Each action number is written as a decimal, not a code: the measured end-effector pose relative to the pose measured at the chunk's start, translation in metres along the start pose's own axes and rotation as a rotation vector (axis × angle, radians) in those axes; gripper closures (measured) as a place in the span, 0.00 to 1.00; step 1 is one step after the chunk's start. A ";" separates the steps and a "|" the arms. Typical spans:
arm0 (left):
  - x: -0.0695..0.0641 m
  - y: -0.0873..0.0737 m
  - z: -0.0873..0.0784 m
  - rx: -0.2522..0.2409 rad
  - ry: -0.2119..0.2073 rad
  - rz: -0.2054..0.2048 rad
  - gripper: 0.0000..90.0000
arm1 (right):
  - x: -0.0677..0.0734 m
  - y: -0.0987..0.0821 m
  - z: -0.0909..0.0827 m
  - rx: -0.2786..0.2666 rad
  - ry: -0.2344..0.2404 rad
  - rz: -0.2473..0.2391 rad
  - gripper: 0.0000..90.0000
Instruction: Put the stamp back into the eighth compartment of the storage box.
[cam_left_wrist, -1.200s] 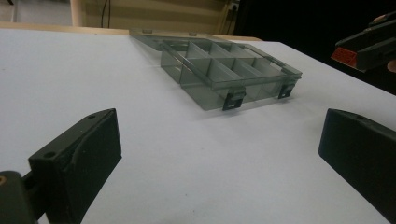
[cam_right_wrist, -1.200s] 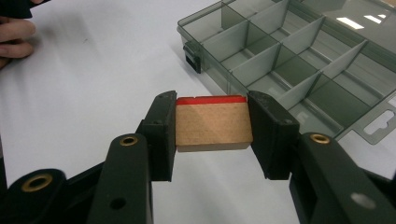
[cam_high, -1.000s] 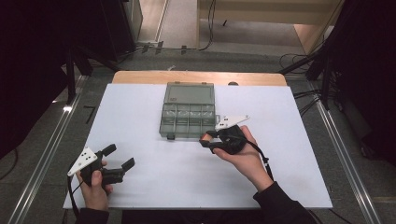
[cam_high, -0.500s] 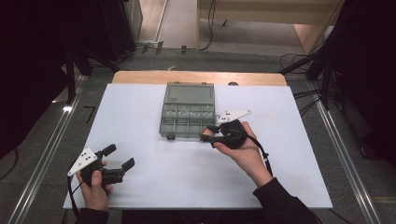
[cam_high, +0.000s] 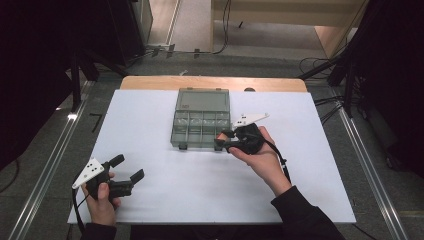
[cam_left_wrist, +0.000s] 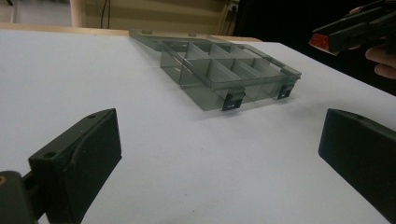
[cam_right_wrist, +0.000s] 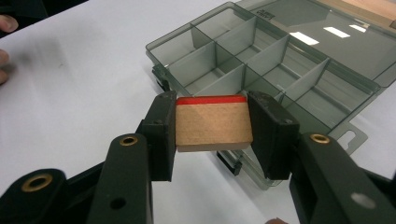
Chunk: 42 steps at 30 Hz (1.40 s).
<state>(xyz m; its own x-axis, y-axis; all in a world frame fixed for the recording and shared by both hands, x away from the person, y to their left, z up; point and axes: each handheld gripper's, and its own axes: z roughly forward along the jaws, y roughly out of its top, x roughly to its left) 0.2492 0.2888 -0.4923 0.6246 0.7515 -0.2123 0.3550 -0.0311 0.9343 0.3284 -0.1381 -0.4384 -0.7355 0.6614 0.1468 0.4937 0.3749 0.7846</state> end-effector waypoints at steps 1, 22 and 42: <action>0.000 0.000 0.000 -0.001 0.001 0.001 0.00 | -0.001 0.000 0.001 0.000 -0.003 0.002 0.60; 0.000 0.000 0.000 -0.001 0.000 0.000 0.00 | -0.020 -0.003 0.015 0.012 -0.041 0.040 0.60; 0.001 0.000 0.000 -0.004 0.000 -0.003 0.00 | -0.034 0.000 0.032 0.052 -0.066 0.074 0.60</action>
<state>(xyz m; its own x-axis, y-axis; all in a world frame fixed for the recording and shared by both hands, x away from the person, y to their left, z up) 0.2492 0.2896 -0.4924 0.6238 0.7513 -0.2154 0.3544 -0.0263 0.9347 0.3684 -0.1399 -0.4630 -0.6646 0.7293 0.1623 0.5703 0.3549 0.7408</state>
